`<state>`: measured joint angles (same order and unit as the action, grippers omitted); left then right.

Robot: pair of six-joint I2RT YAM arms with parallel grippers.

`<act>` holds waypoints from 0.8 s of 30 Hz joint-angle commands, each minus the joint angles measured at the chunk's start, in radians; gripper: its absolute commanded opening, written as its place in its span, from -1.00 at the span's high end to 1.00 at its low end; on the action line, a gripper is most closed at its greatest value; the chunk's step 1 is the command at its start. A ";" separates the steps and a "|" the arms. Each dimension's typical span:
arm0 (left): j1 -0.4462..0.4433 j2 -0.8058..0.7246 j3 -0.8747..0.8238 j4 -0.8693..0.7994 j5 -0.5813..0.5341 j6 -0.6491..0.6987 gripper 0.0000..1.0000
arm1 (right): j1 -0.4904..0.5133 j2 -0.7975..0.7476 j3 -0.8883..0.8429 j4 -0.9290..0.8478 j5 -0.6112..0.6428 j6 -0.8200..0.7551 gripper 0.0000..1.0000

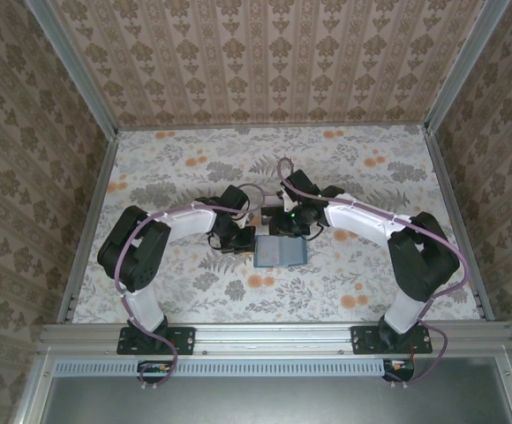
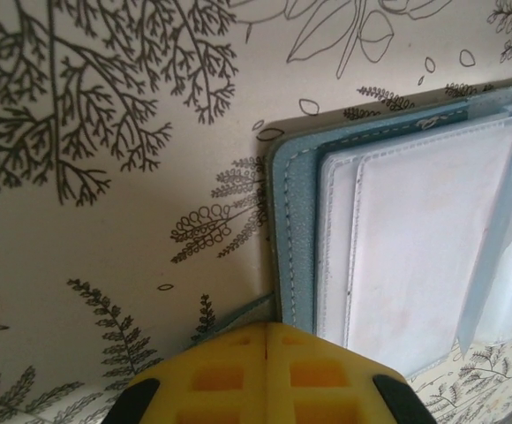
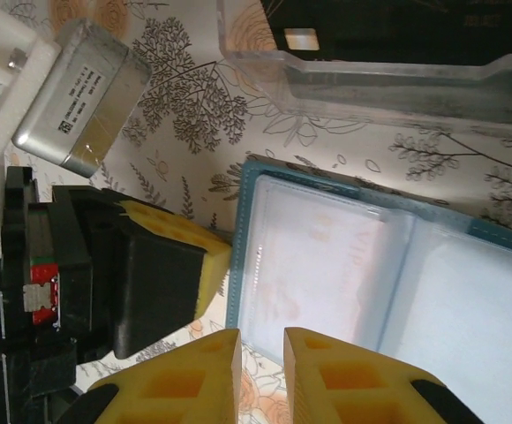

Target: Take the credit cards out of the card holder

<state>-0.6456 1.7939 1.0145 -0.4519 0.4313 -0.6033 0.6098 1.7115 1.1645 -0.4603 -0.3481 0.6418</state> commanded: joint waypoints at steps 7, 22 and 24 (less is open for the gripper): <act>0.027 -0.002 -0.087 0.095 0.051 -0.042 0.94 | 0.036 0.105 -0.025 0.124 -0.075 0.136 0.56; 0.044 -0.006 -0.159 0.171 0.101 -0.072 0.94 | 0.051 0.210 0.018 0.098 -0.062 0.169 0.43; 0.043 -0.008 -0.163 0.173 0.099 -0.075 0.94 | 0.052 0.216 0.023 0.078 -0.048 0.164 0.39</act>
<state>-0.5983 1.7630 0.8902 -0.2588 0.5652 -0.6624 0.6537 1.8992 1.1614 -0.3412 -0.4011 0.7967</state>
